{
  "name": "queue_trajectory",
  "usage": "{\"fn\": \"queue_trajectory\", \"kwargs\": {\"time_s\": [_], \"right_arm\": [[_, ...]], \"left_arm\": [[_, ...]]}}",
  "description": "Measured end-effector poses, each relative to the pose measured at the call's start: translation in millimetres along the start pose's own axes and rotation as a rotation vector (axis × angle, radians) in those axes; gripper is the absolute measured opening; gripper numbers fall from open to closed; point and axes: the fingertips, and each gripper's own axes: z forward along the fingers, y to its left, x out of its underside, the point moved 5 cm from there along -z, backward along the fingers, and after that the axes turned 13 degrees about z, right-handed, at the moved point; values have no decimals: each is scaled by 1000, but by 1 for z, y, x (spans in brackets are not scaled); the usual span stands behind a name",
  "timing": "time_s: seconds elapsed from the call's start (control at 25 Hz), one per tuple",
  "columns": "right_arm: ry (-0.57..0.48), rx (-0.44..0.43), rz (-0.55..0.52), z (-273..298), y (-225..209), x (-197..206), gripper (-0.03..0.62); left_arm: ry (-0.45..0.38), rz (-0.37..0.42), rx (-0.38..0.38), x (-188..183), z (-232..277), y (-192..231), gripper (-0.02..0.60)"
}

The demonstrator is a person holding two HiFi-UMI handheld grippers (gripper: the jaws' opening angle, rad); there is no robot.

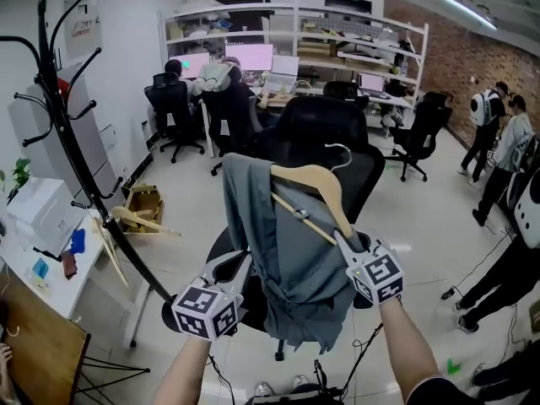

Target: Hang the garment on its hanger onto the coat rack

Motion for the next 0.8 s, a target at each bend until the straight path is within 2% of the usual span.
{"fn": "queue_trajectory", "kwargs": {"time_s": [0.12, 0.36, 0.48, 0.8], "right_arm": [[-38, -41, 8, -14, 5, -27, 31], [-88, -182, -34, -35, 29, -69, 31], [-110, -255, -45, -41, 48, -81, 31], [-155, -452, 25, -39, 94, -92, 31]], "left_arm": [[-24, 30, -33, -20, -15, 2, 5], [-71, 59, -142, -52, -52, 2, 5], [-83, 80, -195, -67, -75, -5, 5], [-69, 110, -369, -82, -146, -25, 5]]}}
